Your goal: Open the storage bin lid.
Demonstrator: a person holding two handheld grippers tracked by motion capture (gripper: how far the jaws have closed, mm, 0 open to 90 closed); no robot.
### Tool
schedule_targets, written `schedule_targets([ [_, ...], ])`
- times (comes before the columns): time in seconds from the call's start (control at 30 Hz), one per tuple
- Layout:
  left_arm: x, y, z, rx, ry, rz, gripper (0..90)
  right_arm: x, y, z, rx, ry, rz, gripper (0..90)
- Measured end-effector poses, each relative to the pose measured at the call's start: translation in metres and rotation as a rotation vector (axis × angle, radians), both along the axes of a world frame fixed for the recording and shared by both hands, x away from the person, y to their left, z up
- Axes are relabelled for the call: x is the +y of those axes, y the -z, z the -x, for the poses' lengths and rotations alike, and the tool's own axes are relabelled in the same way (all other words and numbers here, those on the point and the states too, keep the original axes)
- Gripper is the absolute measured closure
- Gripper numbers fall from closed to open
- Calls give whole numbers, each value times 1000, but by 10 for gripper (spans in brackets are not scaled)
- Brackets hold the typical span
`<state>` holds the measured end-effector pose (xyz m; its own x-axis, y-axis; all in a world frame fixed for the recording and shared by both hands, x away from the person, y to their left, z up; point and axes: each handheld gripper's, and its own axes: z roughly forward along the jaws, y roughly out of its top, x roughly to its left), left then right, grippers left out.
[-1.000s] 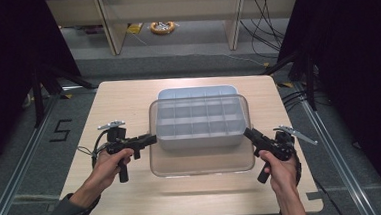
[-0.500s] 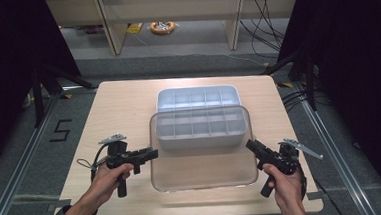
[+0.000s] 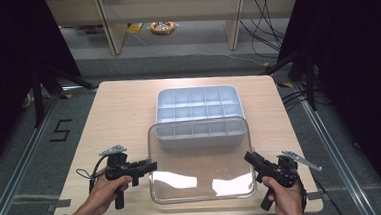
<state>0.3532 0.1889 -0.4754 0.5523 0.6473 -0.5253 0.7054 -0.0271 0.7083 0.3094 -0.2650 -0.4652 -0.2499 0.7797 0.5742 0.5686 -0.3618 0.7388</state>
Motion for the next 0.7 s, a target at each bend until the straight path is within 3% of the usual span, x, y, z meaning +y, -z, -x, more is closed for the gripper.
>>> schedule_targets([
  [0.3, -3, 8, 11, 24, 25, -10, 588, -2, 9, 15, 22, 4, 14, 625],
  [0.47, -4, 14, 14, 31, 38, -28, 590, -3, 16, 24, 49, 5, 21, 624],
  [0.57, -9, 22, 18, 44, 53, -61, 580, -5, 21, 27, 66, 10, 39, 622],
  [0.7, -10, 24, 19, 50, 65, -71, 570, -6, 25, 29, 66, -2, 27, 618],
])
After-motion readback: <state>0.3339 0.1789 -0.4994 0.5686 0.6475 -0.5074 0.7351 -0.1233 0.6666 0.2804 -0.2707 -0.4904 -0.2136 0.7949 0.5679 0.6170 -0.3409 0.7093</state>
